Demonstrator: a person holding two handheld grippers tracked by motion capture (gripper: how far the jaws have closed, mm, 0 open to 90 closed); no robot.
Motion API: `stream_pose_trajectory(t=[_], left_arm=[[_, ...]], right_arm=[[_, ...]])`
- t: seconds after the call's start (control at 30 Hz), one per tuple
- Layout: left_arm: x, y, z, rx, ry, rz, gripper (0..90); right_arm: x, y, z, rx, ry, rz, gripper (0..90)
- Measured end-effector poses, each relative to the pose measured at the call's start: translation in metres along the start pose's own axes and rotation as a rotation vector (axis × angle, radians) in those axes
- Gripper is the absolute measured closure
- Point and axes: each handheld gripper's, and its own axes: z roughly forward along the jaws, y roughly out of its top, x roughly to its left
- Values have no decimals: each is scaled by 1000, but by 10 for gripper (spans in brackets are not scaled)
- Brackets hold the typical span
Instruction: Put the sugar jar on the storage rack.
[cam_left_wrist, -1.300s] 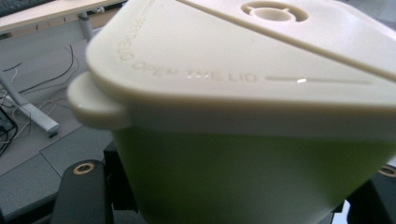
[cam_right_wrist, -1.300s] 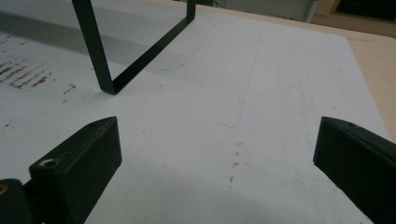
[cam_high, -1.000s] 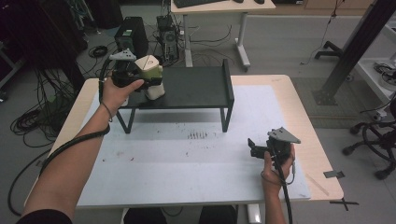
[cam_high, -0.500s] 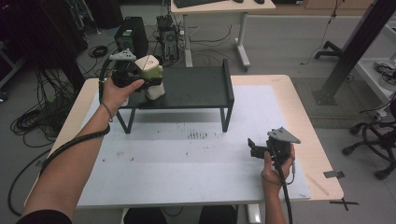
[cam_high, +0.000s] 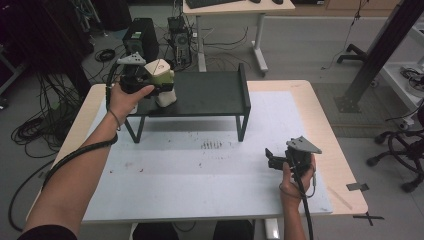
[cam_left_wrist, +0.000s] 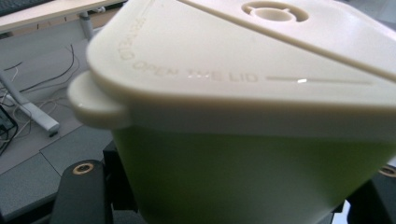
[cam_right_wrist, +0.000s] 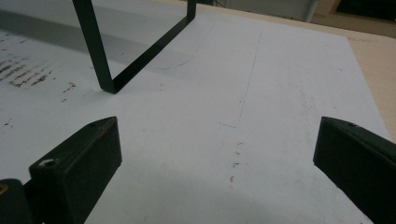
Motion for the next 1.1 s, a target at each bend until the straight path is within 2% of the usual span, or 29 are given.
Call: stream_pose_trajectory(t=[0.13, 0.2, 0.37, 0.7, 1.1], left_arm=[[0, 1, 0, -1, -1, -11, 285], [0, 2, -2, -10, 7, -24, 202], [-3, 5, -5, 5, 15, -1, 113], [-9, 6, -19, -12, 29, 3, 84], [-13, 4, -57, -37, 83, -4, 62]], right_arm=[[0, 0, 0, 1, 1, -1, 10], [0, 0, 0, 0, 2, -2, 10], [0, 0, 0, -2, 0, -5, 10], [1, 0, 0, 0, 2, -7, 10], [1, 0, 0, -2, -4, -14, 10]])
